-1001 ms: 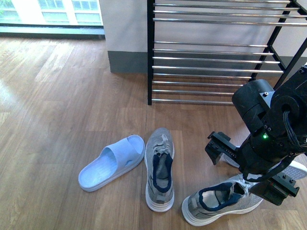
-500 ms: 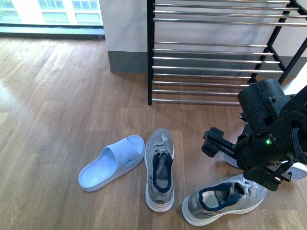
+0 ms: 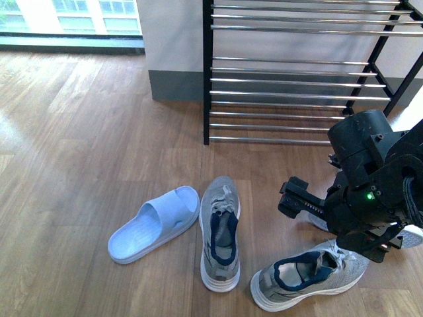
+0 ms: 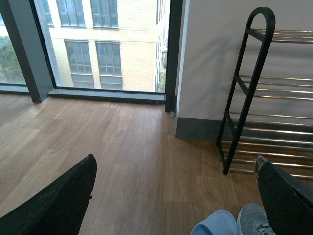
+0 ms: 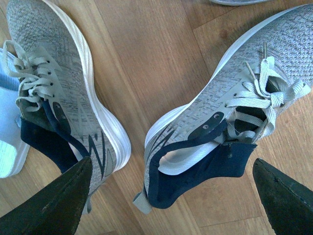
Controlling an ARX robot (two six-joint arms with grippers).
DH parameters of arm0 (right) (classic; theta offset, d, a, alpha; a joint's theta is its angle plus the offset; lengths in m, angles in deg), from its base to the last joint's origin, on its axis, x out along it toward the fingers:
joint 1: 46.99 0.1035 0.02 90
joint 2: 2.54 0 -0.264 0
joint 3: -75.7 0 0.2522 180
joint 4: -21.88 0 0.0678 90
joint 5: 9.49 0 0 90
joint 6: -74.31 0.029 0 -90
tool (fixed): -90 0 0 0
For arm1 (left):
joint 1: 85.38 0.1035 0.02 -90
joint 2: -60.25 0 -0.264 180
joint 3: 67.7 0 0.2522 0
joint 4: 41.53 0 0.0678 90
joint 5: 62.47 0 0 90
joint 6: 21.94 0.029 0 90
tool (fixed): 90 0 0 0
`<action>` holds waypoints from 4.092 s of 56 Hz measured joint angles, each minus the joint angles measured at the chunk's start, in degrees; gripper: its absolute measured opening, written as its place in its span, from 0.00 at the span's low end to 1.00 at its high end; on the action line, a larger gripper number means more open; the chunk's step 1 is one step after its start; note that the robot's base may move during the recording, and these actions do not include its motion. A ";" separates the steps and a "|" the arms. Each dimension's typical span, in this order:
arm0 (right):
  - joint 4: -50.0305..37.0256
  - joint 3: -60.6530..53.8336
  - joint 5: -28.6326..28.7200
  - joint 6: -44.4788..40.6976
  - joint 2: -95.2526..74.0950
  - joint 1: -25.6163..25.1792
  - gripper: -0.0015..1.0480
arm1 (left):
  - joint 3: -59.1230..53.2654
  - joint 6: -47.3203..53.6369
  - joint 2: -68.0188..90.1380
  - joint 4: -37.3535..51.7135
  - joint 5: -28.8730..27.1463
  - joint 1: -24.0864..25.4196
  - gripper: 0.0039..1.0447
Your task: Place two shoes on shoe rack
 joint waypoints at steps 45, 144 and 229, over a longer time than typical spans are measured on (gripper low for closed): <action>-8.26 17.75 -0.57 -10.38 -6.75 -2.34 0.91 | 0.00 0.00 0.00 0.02 0.00 0.00 0.91; 12.48 30.58 -1.86 14.93 -30.18 -1.25 0.67 | 0.00 0.00 0.00 0.02 0.00 0.00 0.91; -29.86 -21.77 14.14 -39.54 30.32 -16.61 0.02 | 0.00 0.00 0.00 0.02 0.00 0.00 0.91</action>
